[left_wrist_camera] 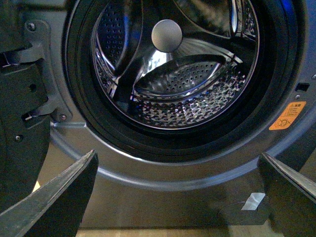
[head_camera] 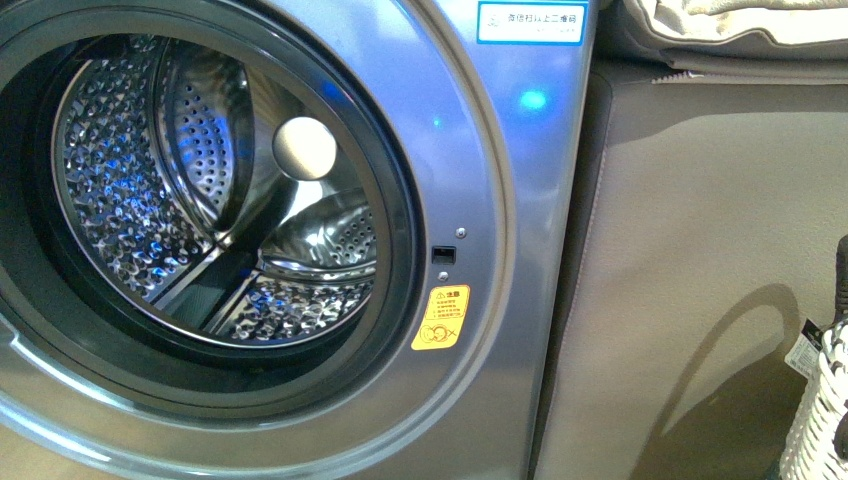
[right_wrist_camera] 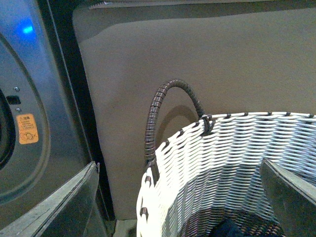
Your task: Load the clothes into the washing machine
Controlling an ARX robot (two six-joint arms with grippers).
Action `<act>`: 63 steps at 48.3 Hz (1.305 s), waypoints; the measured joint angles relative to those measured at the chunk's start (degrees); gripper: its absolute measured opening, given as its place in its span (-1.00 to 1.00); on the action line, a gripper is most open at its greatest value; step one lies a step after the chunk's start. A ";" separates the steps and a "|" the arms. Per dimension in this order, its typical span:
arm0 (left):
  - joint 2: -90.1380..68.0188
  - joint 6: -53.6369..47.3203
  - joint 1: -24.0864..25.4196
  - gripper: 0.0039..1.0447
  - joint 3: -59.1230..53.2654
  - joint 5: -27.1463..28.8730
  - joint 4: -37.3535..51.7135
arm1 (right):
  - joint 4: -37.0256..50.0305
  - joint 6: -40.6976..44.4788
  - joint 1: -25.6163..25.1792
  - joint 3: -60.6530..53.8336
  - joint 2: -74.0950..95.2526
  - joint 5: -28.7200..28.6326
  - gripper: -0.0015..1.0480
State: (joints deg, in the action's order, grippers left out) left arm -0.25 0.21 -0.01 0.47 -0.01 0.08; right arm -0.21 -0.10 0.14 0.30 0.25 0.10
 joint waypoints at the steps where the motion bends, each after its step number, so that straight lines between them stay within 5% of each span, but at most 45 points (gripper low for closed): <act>1: 0.00 0.00 0.00 0.88 0.00 0.00 0.00 | 0.00 0.00 0.00 0.00 0.00 0.00 0.85; 58: 0.00 0.00 0.00 0.88 0.00 0.00 0.00 | 0.00 0.00 0.00 0.00 0.00 0.00 0.85; 63: 0.00 0.00 0.00 0.88 0.00 -0.02 0.00 | -0.70 -1.75 -3.39 0.04 0.76 -10.62 0.85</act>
State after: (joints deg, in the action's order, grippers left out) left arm -0.25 0.21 -0.01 0.47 -0.03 0.08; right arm -0.91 -1.85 -3.25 0.34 1.02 -10.52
